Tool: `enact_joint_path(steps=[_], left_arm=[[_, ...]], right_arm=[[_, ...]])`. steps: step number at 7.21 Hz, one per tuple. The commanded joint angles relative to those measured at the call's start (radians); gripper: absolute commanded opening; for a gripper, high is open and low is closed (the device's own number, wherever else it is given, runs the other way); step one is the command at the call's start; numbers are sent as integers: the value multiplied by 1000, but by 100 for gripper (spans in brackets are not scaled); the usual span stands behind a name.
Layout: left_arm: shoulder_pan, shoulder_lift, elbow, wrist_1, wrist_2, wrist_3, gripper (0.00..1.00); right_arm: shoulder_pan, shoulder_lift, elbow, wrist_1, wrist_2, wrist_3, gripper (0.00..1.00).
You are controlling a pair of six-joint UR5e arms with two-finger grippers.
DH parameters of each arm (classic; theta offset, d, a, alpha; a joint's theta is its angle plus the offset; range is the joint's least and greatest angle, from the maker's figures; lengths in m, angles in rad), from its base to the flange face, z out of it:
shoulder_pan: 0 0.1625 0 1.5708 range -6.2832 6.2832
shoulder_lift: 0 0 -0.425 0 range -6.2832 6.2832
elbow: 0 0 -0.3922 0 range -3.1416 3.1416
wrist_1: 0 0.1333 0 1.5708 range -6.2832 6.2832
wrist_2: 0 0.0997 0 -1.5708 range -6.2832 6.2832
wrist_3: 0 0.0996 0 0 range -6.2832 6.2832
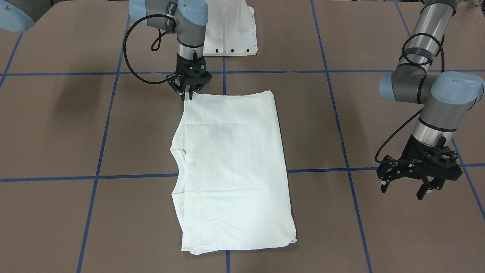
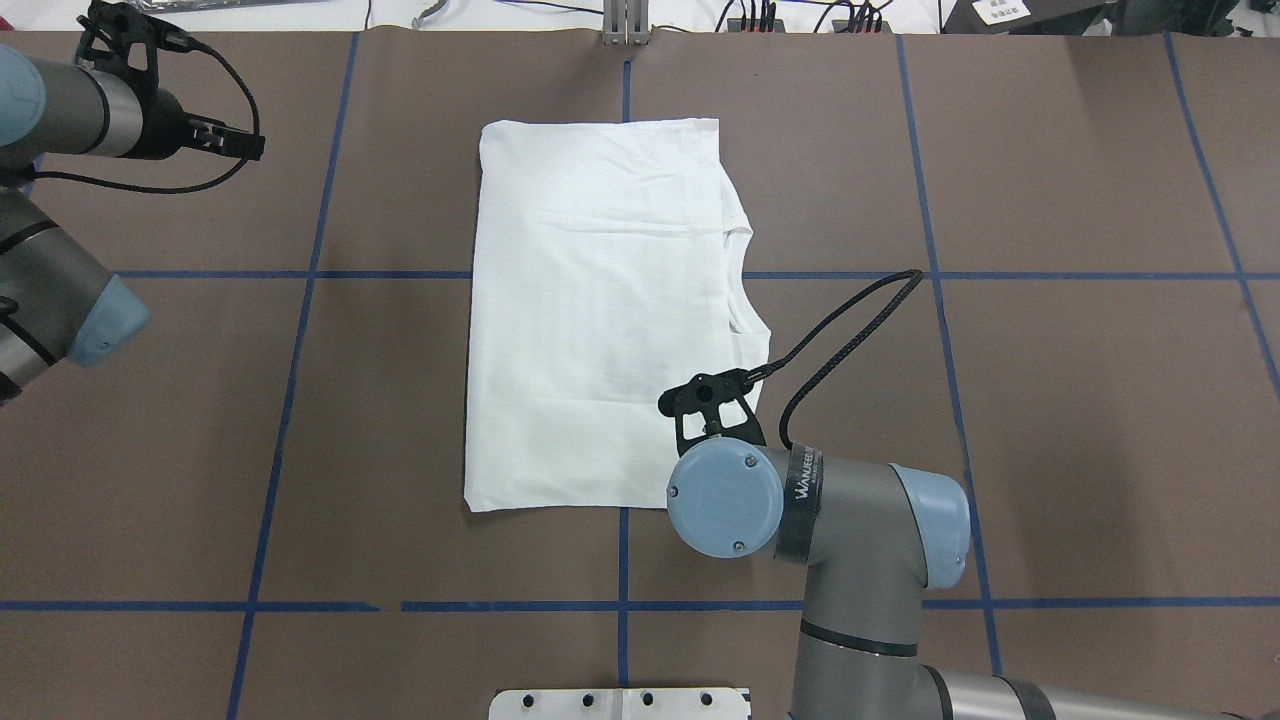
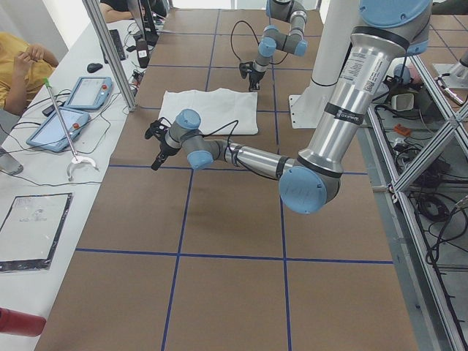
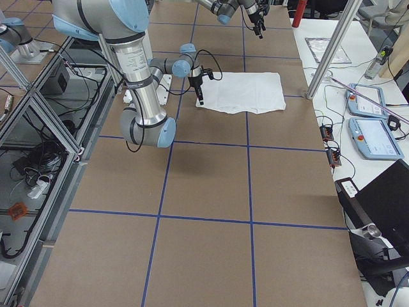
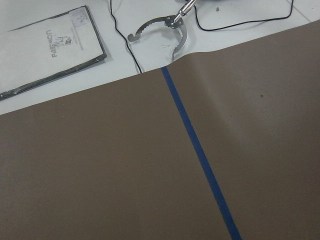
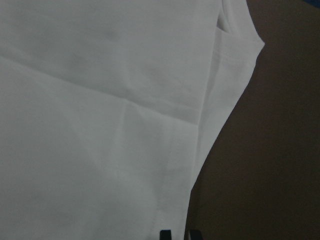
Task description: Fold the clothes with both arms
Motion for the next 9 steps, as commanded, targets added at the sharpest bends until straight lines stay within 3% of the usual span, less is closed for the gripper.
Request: enact_joint_path(steps=[1, 3, 5, 6, 7, 9], left_arm=[[-3, 2, -56, 25, -70, -3, 100], [23, 112, -274, 67, -157, -182, 100], [151, 284, -512, 68, -189, -361, 100], [251, 301, -578, 76, -131, -487, 100], [392, 294, -616, 164, 16, -605, 100], [616, 147, -616, 411, 187, -759, 100]], right_arm=[[61, 22, 50, 9, 12, -1, 100], [102, -27, 148, 139, 99, 16, 100], [103, -174, 218, 318, 99, 66, 100], [105, -212, 232, 343, 88, 123, 100], [105, -228, 235, 345, 69, 155, 100], [103, -228, 226, 344, 58, 157, 100]])
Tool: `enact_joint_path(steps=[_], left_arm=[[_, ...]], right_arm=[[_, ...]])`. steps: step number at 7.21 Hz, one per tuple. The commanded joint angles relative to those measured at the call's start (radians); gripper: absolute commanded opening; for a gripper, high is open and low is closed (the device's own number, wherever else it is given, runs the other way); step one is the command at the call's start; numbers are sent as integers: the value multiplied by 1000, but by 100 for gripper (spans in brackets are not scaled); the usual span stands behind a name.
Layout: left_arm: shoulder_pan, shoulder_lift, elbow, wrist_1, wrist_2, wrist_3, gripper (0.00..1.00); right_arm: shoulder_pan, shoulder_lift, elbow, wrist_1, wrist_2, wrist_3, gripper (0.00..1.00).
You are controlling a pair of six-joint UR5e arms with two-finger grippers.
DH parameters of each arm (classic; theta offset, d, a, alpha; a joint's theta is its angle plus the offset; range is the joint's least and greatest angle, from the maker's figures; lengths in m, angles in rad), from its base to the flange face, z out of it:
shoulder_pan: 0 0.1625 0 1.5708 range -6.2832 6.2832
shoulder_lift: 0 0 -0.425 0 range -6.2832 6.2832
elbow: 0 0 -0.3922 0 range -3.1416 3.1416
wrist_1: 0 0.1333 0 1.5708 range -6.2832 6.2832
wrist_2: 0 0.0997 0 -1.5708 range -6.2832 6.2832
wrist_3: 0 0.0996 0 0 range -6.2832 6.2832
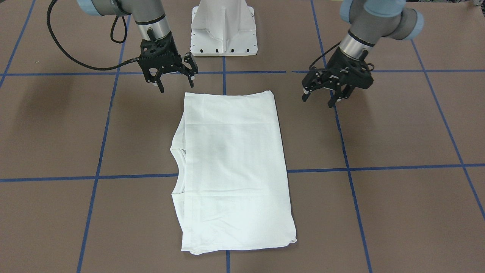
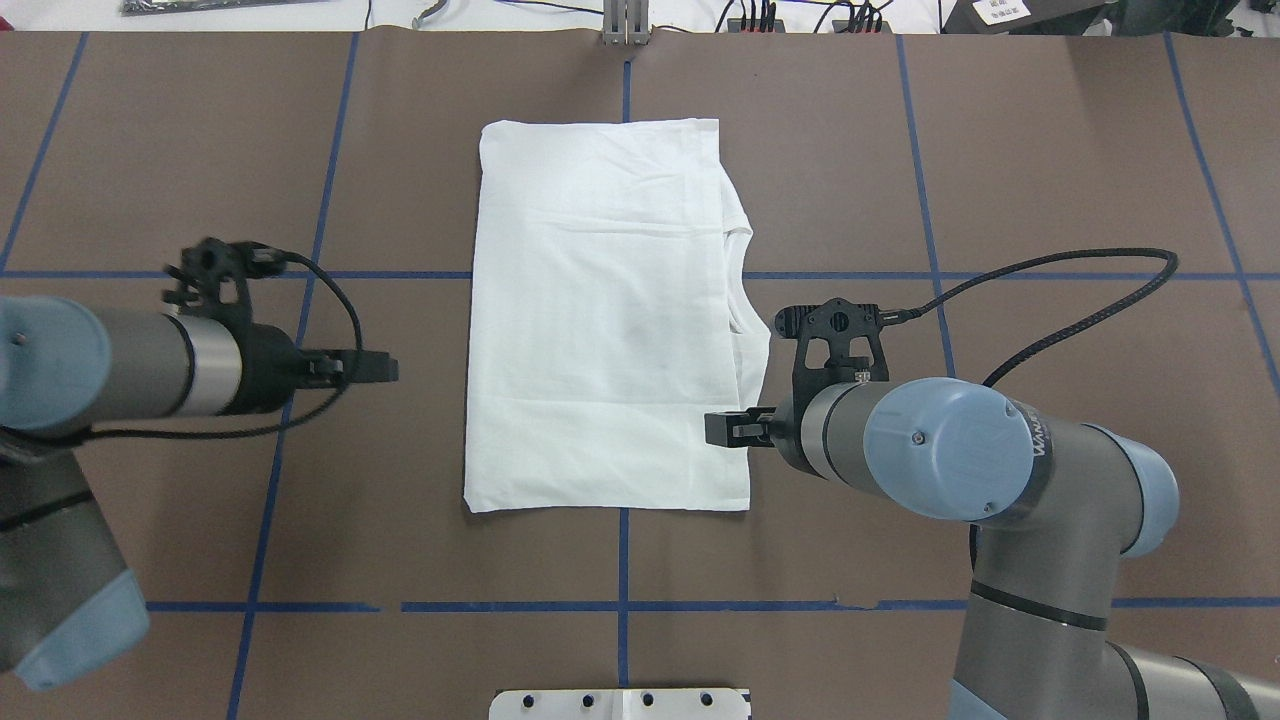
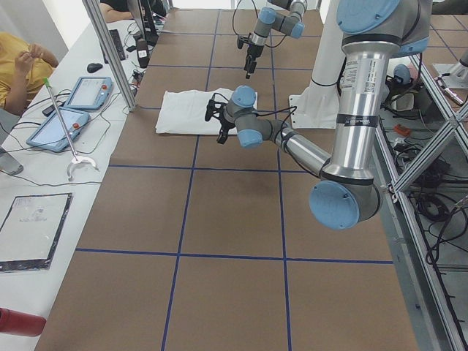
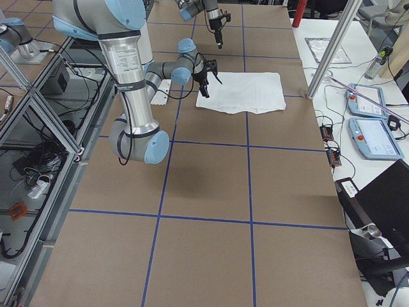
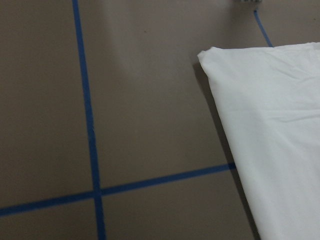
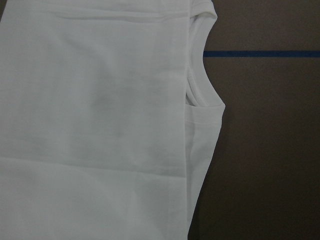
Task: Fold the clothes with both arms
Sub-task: 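Move both grippers to the shirt's side edges nearest the robot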
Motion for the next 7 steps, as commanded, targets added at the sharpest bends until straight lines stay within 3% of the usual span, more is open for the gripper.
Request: enact_joint_path(steps=[1, 3, 7], left_arm=[[213, -151, 21, 239, 128, -145, 100], [235, -175, 68, 252, 133, -162, 100], [221, -210, 102, 244, 131, -162, 83]], right_arm=[[-1, -5, -3, 2, -7, 7, 100], [-4, -3, -8, 2, -7, 7, 100], [-4, 0, -9, 2, -7, 7, 100]])
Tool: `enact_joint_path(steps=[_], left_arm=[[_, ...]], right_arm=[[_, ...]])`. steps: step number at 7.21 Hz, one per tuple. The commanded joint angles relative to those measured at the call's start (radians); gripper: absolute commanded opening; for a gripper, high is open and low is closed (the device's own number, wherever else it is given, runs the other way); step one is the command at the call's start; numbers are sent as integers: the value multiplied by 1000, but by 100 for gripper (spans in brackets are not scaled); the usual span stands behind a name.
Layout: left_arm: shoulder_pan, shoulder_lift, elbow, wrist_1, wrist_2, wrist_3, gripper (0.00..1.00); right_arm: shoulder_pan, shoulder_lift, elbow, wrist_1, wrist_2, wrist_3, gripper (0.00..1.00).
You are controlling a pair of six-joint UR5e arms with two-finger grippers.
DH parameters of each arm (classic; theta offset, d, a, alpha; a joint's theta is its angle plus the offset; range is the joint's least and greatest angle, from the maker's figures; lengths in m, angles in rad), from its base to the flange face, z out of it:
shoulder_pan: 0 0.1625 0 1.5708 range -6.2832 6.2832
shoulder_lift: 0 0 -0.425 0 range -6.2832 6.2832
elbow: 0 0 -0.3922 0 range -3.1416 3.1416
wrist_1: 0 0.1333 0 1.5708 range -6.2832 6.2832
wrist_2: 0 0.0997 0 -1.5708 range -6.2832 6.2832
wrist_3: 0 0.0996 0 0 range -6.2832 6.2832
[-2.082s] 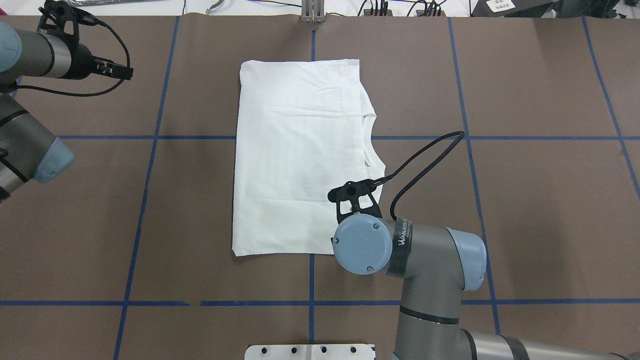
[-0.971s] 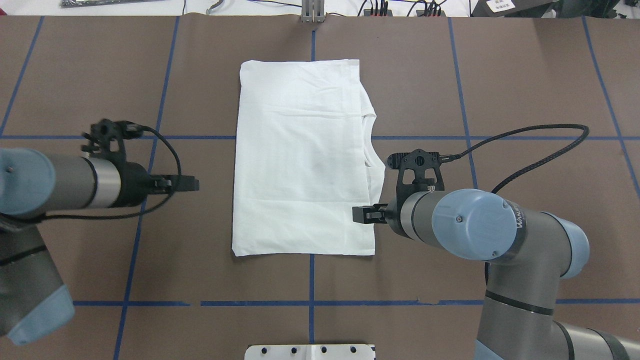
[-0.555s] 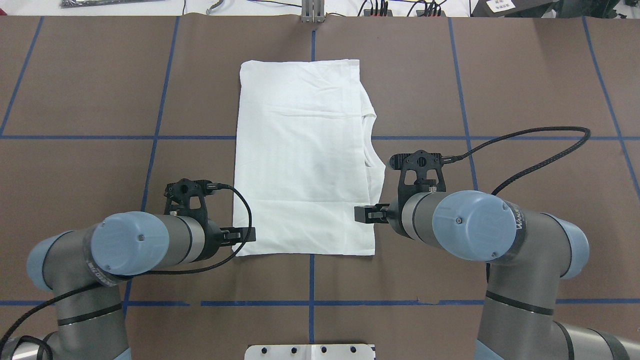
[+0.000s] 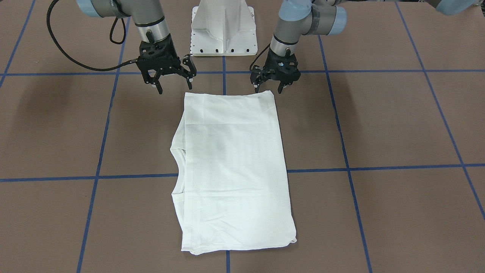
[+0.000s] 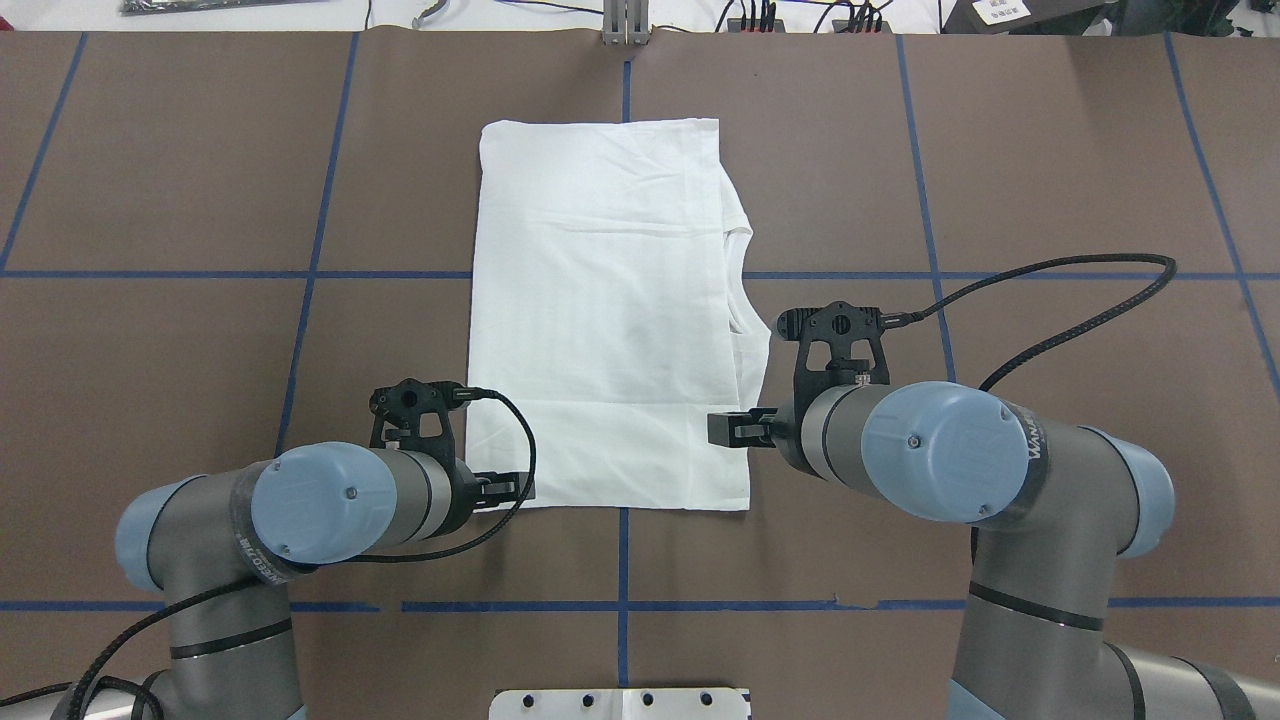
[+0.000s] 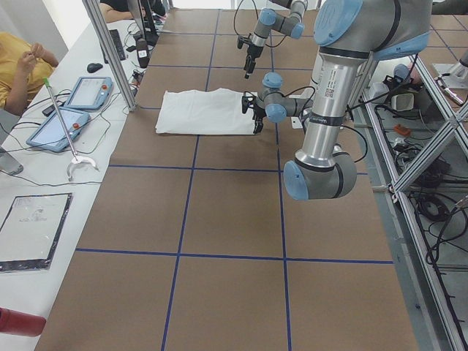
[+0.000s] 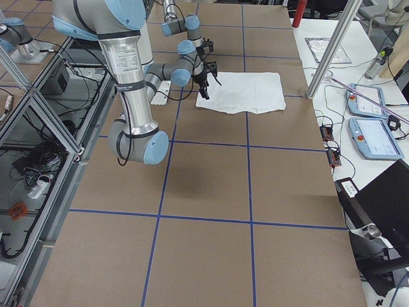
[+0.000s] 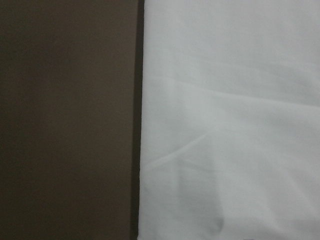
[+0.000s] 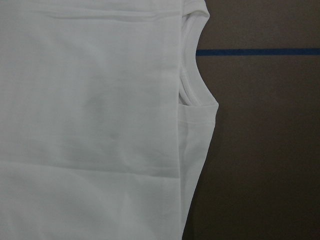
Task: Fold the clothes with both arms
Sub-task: 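Move both grippers to the shirt's side edges nearest the robot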
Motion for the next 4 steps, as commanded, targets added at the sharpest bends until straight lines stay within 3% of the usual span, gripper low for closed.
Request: enact_joint_path(steps=[1, 4], left_arm=[[-13, -5, 3, -3, 0, 3, 83], [-13, -3, 43, -105, -2, 3, 83]], right_arm=[[0, 2, -1, 0, 0, 0, 100], [-2, 2, -3, 0, 0, 0, 100]])
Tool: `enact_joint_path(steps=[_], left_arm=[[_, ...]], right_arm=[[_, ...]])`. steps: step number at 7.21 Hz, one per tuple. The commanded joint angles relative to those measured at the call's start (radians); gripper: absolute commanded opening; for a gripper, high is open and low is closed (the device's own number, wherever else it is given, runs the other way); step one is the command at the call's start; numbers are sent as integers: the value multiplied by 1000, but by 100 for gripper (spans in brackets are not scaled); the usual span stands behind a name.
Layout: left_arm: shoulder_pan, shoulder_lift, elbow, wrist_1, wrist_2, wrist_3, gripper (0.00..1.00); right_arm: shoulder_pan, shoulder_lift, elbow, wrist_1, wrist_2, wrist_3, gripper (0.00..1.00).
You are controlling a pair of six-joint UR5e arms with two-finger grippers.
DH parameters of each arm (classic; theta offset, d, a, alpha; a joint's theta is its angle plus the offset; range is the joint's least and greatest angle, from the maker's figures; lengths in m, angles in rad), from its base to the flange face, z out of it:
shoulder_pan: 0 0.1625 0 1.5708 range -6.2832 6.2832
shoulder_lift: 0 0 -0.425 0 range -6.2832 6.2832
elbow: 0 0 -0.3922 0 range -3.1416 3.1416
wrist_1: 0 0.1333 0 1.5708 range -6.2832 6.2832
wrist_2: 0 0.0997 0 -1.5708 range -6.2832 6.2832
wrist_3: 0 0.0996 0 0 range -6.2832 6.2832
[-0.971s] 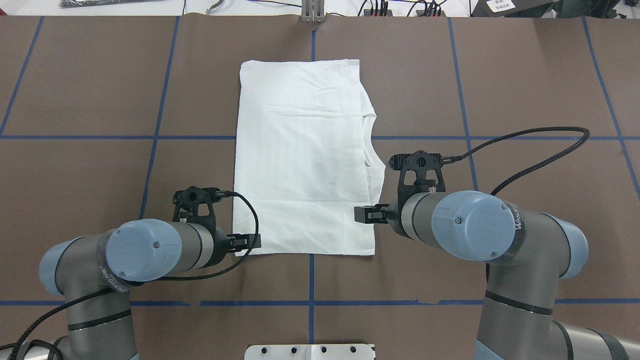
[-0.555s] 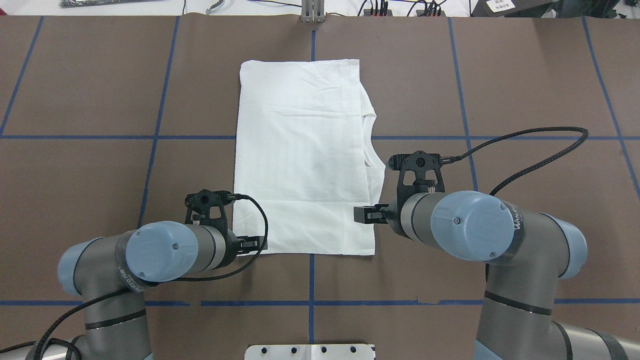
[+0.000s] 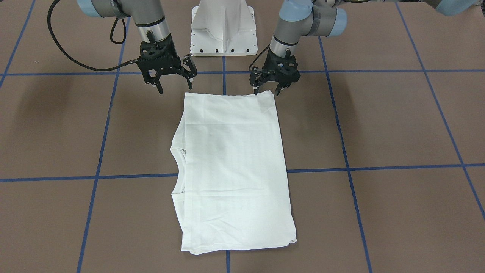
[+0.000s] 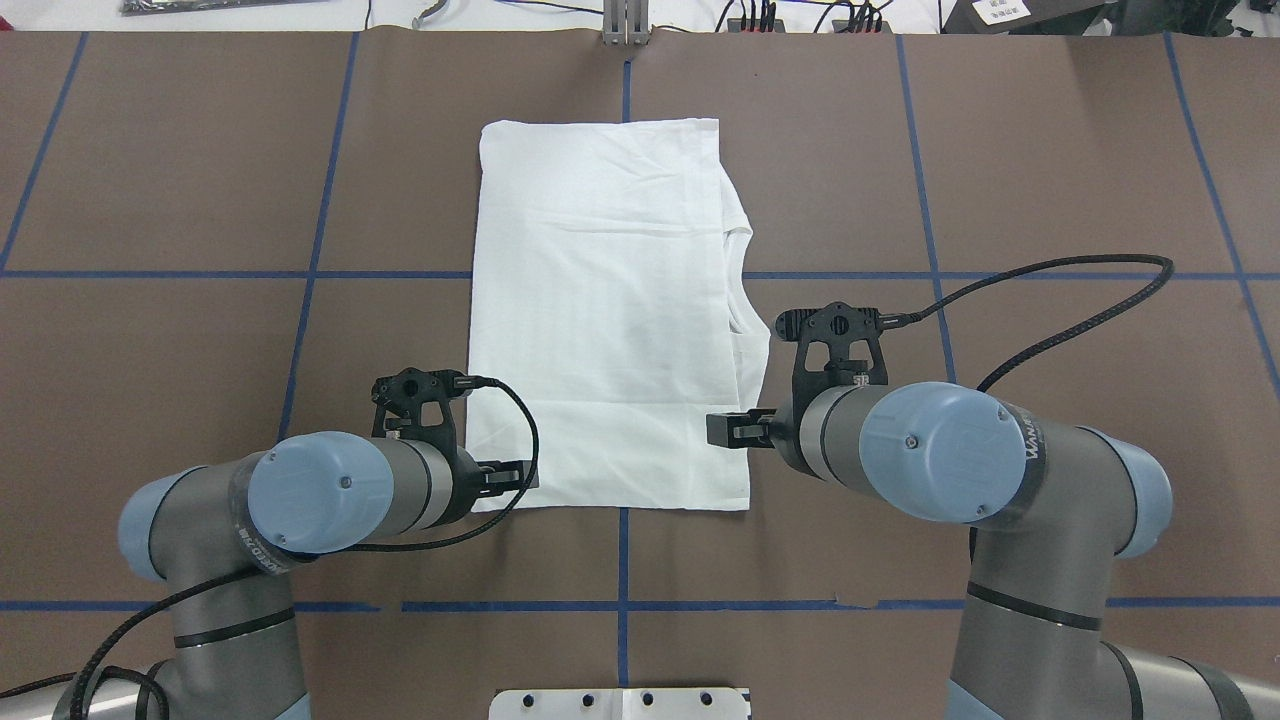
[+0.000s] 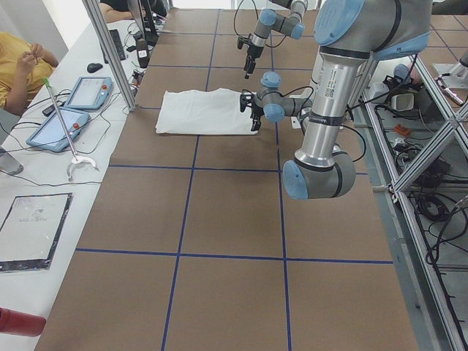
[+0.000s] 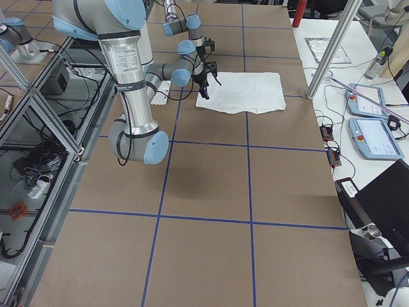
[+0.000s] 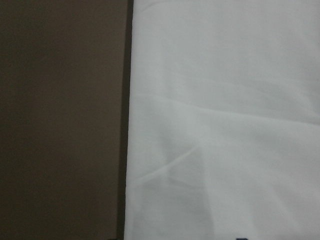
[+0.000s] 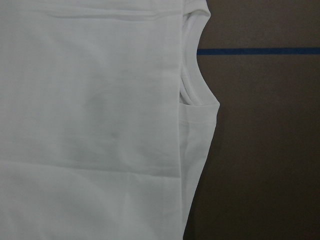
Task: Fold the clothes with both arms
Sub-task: 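Move both grippers to the shirt's side edges nearest the robot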
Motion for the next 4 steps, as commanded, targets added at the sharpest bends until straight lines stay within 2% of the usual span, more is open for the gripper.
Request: enact_joint_path(steps=[1, 4], left_arm=[[-2, 4, 45, -81, 0, 2, 83], [-2, 13, 48, -81, 1, 3, 83]], right_arm=[[0, 0, -1, 0, 0, 0, 100], [0, -1, -2, 0, 0, 0, 100]])
